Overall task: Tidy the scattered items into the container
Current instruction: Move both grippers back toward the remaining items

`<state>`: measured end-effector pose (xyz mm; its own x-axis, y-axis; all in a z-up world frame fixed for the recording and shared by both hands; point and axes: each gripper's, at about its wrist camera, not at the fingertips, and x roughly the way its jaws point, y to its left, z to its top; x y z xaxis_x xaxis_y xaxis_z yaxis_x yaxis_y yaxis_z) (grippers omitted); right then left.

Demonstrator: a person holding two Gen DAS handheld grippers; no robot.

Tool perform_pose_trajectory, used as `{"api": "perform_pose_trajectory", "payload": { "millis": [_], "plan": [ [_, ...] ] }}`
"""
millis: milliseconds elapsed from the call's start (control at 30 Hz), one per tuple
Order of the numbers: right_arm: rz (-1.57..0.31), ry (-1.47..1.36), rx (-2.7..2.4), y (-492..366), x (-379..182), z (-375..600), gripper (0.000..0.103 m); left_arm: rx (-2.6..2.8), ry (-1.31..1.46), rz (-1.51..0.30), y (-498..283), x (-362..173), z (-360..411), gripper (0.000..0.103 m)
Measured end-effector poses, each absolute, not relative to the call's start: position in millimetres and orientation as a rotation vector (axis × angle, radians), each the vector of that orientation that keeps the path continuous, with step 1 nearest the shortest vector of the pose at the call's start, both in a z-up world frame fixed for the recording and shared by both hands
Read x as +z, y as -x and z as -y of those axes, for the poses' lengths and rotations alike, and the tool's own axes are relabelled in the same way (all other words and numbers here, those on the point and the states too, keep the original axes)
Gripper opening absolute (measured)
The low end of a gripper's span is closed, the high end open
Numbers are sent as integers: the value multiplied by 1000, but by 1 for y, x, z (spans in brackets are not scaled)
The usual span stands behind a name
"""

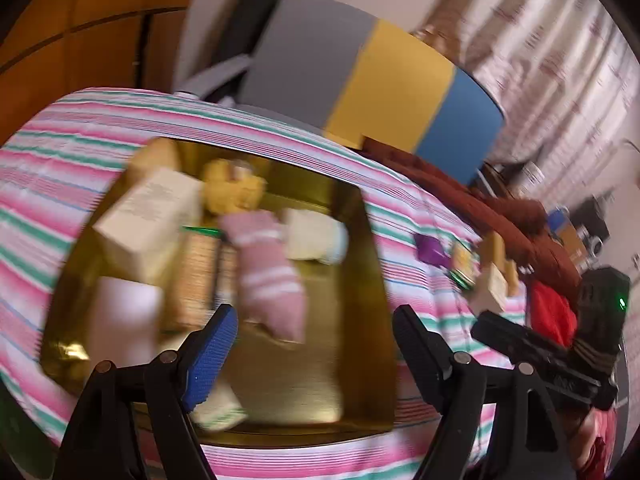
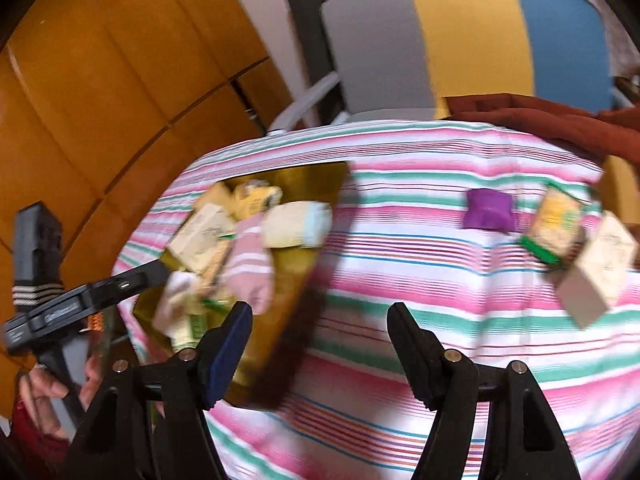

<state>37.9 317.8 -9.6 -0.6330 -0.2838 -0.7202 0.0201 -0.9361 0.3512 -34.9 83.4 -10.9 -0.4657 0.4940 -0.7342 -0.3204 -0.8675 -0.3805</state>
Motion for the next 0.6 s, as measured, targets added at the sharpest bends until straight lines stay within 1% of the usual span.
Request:
{"api": "perform_pose_trajectory", "payload": {
  "millis": [200, 333, 433, 600],
  "plan": [
    [525, -1291, -2776, -54, -11, -385, 71, 2243, 1210, 59, 14, -13, -150, 80],
    [568, -1301, -2893, -63, -8, -437, 71, 2168, 1208, -33, 0, -18, -186, 80],
    [544, -1336, -2996, -63, -8, -476, 71, 2116, 1225, -71, -8, -23, -208, 80],
    [541, -1380, -3131, -61, -14, -548, 71, 2038, 1237, -58, -14, -30, -232, 80]
  ]
}}
